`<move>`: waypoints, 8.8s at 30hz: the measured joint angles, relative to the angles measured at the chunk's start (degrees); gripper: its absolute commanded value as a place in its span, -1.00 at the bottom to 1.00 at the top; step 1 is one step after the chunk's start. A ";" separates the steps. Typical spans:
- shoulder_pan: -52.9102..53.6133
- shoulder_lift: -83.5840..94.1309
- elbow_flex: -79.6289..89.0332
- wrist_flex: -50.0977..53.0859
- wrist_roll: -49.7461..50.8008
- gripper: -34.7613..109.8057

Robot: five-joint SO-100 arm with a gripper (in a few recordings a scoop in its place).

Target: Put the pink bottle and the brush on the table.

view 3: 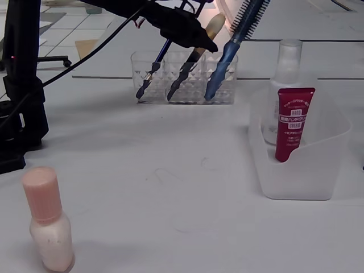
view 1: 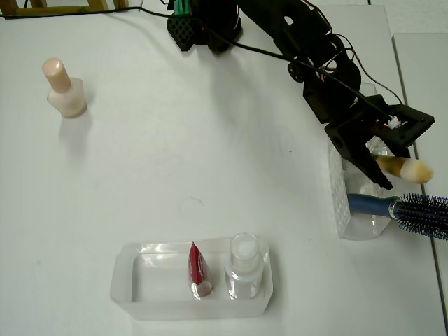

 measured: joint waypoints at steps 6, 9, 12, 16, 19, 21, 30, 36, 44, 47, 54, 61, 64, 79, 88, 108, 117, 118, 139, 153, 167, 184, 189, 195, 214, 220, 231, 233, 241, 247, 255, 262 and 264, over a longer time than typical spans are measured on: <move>-0.53 0.00 -0.18 0.00 0.00 -0.43; -1.05 0.00 -0.18 0.00 0.00 -0.47; -0.97 -0.09 -0.18 0.00 0.00 -0.51; -0.97 -0.09 -0.18 0.00 0.00 -0.52; -0.88 -0.09 -0.18 -0.44 0.53 -0.52; -0.70 -0.09 -0.18 -0.70 0.53 -0.52; -0.70 0.44 -0.18 0.53 0.53 -0.52; -0.62 5.19 -0.18 4.92 0.53 -0.52; -0.53 9.14 -2.11 9.76 0.53 -0.52; -0.26 11.07 -5.71 14.68 1.23 -0.52; 0.18 13.10 -15.47 24.26 1.58 -0.52; 0.97 17.31 -19.34 32.78 1.58 -0.52; 3.08 19.34 -19.42 34.72 1.05 -0.52; 17.67 34.10 -9.32 42.89 -0.97 -0.52; 28.65 44.30 2.46 52.12 -3.78 -0.52; 52.38 52.73 14.59 67.06 -20.92 -0.52; 64.86 53.70 20.48 64.34 -28.48 -0.52; 66.01 53.70 21.45 63.46 -29.36 -0.52; 76.03 42.28 37.35 30.06 -34.54 -0.52; 77.34 42.28 49.57 18.46 -32.52 -0.52; 76.38 37.62 51.15 13.27 -32.52 -0.52; 76.38 29.79 49.39 9.76 -32.52 -0.51; 76.38 26.28 46.05 9.67 -32.43 -0.43; 76.38 26.19 45.79 8.79 -32.52 -0.33; 76.29 26.28 43.24 11.25 -32.34 0.06; 76.29 26.72 40.25 15.38 -32.34 0.08; 76.29 29.88 26.63 30.94 -31.64 0.09; 76.29 29.88 22.68 35.07 -30.32 0.08; 71.72 29.88 13.27 41.04 -18.90 0.07; 66.97 29.88 9.32 42.10 -8.26 0.01; 59.24 29.88 7.12 36.47 10.20 -0.19; 51.24 32.96 6.15 28.12 33.22 -0.35; 49.83 33.49 6.15 27.07 38.94 -0.39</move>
